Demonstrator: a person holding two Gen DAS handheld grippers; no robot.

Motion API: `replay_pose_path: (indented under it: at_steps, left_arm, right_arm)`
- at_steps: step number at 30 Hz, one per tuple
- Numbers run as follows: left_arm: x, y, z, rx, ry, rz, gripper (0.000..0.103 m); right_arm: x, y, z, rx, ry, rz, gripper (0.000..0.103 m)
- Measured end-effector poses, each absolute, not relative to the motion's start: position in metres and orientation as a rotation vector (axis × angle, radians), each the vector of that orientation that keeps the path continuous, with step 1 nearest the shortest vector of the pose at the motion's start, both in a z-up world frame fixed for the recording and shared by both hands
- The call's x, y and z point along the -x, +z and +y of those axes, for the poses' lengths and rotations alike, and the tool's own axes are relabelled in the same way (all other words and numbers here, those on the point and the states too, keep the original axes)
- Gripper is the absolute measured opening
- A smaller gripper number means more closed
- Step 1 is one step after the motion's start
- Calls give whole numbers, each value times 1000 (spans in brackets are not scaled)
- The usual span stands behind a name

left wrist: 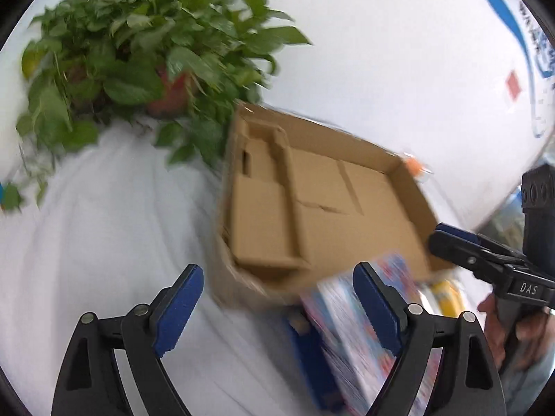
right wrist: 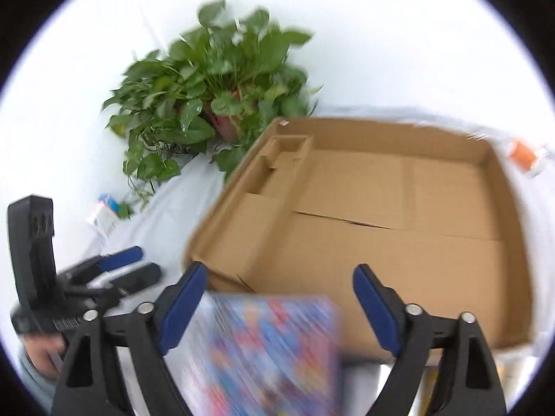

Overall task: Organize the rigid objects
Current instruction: 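Grasp the board-game box with both grippers and lay it flat inside the box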

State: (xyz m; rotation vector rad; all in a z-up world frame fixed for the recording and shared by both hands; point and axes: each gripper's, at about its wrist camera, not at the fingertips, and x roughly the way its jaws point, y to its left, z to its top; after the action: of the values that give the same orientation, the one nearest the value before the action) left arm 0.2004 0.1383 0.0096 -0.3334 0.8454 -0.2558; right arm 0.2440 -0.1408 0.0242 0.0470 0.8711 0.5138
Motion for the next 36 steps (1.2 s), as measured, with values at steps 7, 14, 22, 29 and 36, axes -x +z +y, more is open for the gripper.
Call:
replay_pose_path:
  at_steps: [7,14,22,29,36]
  left_arm:
    - [-173,-27,70,343,-397,969,62]
    - [-167,-19,58,316,-345,920,52]
    - [-211,68,37,175,-369,731,54]
    - [-325,76,43,179,-443,821,54]
    - [-341,38,102,193,-314,861,53]
  right_arm:
    - [-186,-15,-151,69,656,1007,91]
    - [-191,-36,-136,35,589,1026,93]
    - [-212,20,-156,-96,523,856,93]
    - [-314,22,-165,-198,472,886,91]
    - [-356,-70,-148,-220,479,1184,85]
